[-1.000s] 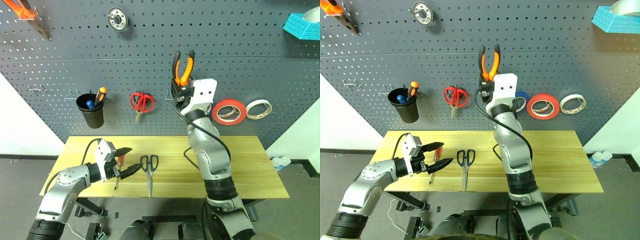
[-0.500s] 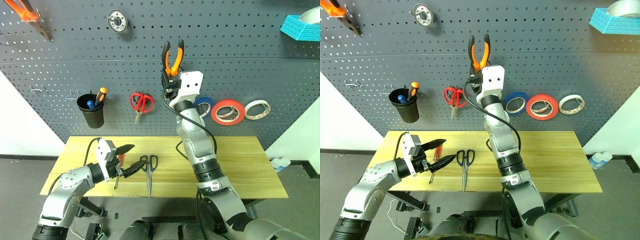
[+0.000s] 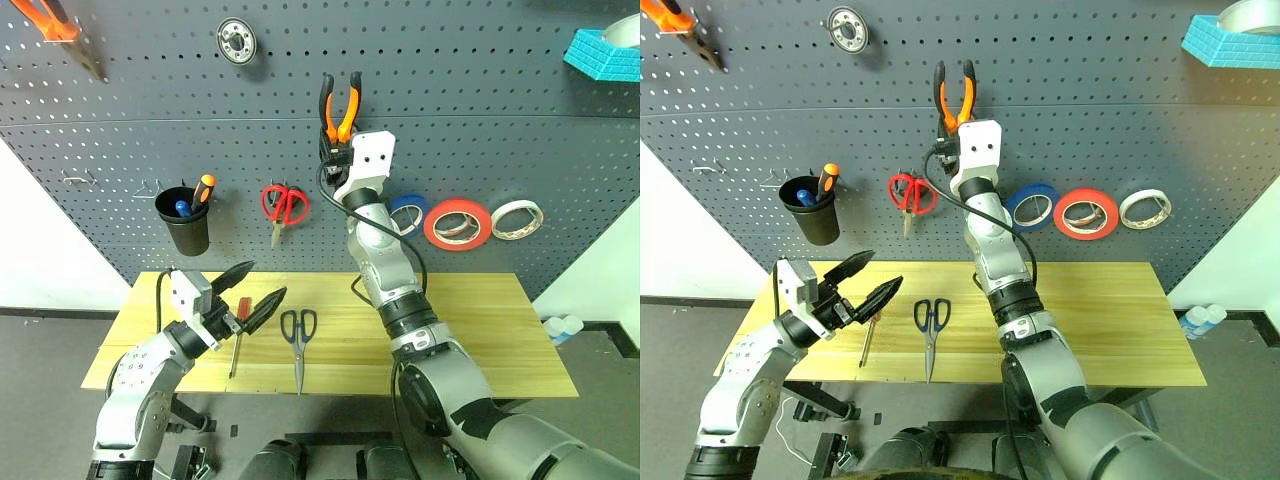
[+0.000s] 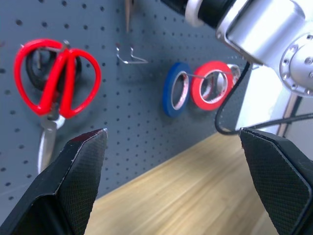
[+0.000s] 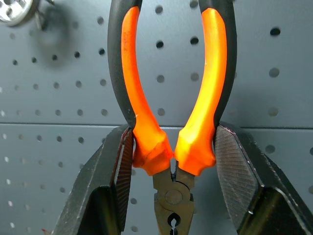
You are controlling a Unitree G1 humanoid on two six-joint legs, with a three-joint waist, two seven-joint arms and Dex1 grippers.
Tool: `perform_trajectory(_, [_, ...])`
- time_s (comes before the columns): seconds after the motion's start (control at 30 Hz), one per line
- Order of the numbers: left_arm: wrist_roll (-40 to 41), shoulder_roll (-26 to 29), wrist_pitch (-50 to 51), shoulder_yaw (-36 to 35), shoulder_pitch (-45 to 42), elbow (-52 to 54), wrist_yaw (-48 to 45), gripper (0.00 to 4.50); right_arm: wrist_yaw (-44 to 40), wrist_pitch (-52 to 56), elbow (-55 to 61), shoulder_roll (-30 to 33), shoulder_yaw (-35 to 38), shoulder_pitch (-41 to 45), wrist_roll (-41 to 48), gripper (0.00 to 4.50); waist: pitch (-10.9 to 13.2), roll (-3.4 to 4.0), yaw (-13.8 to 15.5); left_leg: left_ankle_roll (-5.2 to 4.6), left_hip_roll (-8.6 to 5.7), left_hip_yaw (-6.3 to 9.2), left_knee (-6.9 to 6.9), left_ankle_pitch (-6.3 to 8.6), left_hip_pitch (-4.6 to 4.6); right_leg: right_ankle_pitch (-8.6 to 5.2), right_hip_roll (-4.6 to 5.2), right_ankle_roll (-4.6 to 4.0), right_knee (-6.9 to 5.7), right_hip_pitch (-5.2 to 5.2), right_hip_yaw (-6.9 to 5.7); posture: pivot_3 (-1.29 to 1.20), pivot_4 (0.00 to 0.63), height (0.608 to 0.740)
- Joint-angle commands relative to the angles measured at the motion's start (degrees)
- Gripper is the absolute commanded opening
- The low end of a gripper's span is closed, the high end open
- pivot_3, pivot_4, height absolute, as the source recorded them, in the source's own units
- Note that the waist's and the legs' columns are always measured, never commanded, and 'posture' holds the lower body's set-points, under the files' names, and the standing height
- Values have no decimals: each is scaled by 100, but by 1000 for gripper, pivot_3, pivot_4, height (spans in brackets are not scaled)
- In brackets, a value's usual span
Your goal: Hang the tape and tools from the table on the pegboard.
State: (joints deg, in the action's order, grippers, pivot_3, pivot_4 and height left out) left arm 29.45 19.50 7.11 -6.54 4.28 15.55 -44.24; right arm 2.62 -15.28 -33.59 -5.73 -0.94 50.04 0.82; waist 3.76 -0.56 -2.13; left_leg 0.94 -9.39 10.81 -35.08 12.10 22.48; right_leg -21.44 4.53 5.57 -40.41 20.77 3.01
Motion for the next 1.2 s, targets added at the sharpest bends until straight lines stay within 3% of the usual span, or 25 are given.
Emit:
perform_trajectory(0.03, [32,-30,-204,-137,-27,193,119,4500,51,-343,-93,12,98,322,-16,2111,2,2,6,0,0,0,1,0,0,0,0,0,1,0,0,97,85,718])
perform_trajectory(0.77, [184,116,-147,-202,109,446,295,4500,245,-689,-865,51,208,415,-99,2111,148,29,167,0,0,1,15,0,2,-1,0,-2,10,4,1,125,108,718])
perform_trajectory(1.2, [181,20,-246,-151,-65,234,271,4500,412,-573,-731,239,215,474,-269,2110,153,31,174,0,0,1,21,0,3,-1,1,-2,18,5,0,92,76,718])
